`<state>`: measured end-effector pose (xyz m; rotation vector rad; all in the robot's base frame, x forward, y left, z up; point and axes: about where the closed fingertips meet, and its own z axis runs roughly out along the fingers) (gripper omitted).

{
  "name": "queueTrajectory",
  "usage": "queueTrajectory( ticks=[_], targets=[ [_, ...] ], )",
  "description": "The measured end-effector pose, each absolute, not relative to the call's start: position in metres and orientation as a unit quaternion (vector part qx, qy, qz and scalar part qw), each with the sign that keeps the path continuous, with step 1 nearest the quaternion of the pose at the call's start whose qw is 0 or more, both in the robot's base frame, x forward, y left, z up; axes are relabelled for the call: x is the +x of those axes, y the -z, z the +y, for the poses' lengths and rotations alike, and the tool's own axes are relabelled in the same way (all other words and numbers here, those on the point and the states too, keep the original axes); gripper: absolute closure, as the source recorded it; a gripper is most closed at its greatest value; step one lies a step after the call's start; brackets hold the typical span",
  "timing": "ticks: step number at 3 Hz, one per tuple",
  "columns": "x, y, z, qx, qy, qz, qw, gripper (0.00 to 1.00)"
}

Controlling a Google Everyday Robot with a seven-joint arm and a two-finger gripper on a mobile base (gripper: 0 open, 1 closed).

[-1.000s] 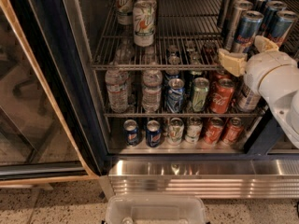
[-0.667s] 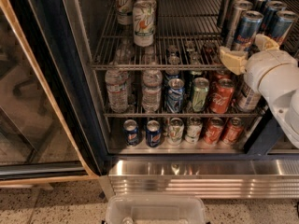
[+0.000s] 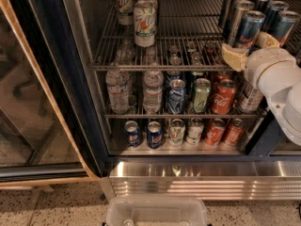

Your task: Pick redbull can from top shelf of fridge

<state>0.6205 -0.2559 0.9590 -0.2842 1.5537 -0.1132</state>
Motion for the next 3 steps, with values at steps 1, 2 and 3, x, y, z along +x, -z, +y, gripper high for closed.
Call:
queueTrajectory(
  ticks=[1,2,3],
  targets=[
    [0.6222,-0.9587,-0.2596,-0.125,0.056,0.698,0.703,0.39],
    [0.6247,-0.9580,-0.2639,-0.120,0.062,0.697,0.705,0.39],
    [0.6277,-0.9576,-0.2669,-0.115,0.068,0.694,0.707,0.39]
  ],
)
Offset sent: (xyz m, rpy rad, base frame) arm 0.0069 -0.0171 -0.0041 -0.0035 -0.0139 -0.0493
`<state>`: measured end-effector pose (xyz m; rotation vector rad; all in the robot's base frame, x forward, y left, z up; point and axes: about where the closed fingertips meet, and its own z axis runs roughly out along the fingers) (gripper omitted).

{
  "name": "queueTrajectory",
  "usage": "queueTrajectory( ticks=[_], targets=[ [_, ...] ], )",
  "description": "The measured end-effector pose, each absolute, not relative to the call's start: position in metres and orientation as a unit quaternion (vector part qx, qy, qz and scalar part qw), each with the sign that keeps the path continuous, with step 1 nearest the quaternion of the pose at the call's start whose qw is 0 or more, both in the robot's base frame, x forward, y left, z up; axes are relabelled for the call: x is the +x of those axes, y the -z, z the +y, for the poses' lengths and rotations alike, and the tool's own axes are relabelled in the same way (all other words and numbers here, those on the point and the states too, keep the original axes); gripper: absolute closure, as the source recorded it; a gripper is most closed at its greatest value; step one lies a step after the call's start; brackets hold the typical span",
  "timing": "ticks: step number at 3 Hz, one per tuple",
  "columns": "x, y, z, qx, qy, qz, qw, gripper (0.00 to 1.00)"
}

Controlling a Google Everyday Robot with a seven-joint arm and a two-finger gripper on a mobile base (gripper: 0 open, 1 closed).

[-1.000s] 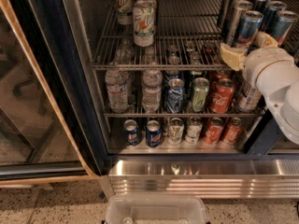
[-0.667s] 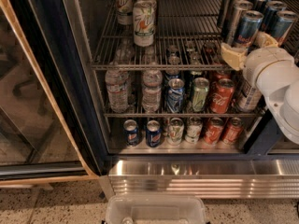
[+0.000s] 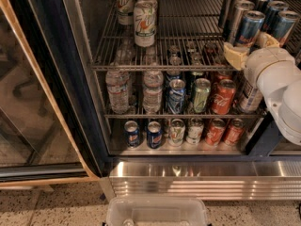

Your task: Pick redbull can from top shelf of fridge

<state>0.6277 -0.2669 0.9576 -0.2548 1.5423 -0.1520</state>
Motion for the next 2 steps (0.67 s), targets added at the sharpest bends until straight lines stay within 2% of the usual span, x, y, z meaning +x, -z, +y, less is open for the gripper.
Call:
queueTrajectory(
  ticks=[2],
  targets=[
    [0.6380,-0.9522,-0.2741,-0.097,0.087,0.692,0.710,0.40]
  ],
)
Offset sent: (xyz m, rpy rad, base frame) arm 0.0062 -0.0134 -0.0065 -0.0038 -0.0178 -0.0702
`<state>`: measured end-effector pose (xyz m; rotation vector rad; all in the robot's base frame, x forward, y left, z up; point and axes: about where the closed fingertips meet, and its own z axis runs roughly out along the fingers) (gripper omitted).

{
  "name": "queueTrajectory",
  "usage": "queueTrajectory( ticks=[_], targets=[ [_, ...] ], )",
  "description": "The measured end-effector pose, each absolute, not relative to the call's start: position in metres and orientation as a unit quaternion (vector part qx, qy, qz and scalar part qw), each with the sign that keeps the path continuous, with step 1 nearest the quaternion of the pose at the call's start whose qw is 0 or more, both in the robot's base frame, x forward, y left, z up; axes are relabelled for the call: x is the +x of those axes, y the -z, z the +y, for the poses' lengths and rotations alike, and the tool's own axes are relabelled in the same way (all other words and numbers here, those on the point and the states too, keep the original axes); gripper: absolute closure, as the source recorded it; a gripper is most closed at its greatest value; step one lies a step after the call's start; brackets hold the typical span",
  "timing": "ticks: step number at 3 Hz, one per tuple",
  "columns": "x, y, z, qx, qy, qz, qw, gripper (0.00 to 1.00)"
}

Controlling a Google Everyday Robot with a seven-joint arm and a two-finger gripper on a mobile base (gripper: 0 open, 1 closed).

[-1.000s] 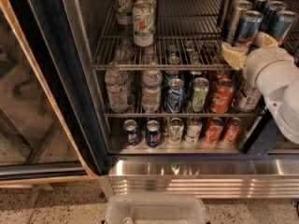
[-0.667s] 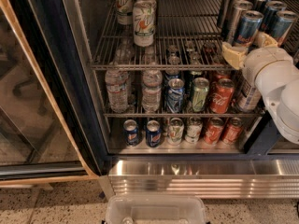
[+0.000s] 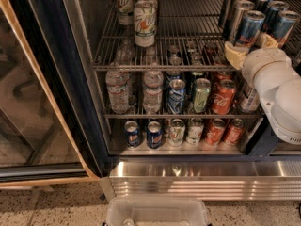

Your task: Pick redbull can from top shelf of fridge

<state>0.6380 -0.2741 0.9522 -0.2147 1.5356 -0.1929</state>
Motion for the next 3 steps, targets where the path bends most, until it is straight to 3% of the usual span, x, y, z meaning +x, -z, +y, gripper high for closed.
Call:
queueTrajectory(
  ticks=[3],
  targets=[
    [0.6442,-0.9517,-0.2822,-0.084,0.097,0.694,0.708,0.40]
  ],
)
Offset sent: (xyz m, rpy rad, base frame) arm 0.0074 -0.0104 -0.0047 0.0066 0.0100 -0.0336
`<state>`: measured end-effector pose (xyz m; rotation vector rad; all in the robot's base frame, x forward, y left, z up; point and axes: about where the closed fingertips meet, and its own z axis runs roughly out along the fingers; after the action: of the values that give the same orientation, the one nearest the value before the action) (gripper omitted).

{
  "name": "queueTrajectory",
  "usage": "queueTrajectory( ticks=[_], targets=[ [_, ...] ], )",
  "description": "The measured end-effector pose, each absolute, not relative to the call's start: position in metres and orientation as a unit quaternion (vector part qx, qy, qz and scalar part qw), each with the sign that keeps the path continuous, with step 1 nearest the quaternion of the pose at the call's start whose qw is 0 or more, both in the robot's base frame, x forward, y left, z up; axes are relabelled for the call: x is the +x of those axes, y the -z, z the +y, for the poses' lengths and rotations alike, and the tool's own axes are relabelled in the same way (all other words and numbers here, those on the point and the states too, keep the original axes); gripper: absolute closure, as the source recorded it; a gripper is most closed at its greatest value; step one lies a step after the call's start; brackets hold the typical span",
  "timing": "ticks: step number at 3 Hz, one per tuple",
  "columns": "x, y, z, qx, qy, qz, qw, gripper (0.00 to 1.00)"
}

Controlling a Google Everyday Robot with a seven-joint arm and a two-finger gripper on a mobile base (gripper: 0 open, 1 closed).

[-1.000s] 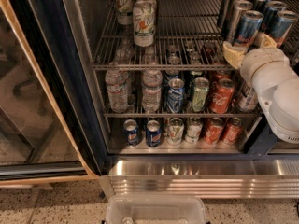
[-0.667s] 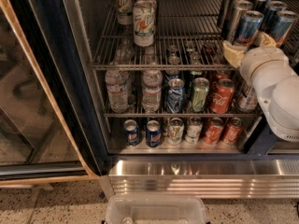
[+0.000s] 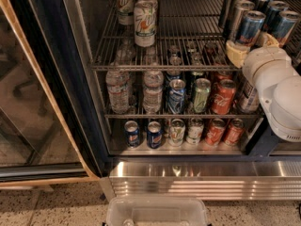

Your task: Pick redbull can from top shelf of fridge

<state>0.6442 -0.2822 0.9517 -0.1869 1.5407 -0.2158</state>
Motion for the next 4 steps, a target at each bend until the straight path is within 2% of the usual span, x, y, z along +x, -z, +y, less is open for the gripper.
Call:
queueTrajectory(
  ticks=[2,4],
  targets=[
    [0.6473,-0.9517,-0.2876,-0.075,0.103,0.693,0.709,0.40],
    [0.6484,-0.9506,-0.2873,-0.075,0.100,0.694,0.709,0.65]
  ],
)
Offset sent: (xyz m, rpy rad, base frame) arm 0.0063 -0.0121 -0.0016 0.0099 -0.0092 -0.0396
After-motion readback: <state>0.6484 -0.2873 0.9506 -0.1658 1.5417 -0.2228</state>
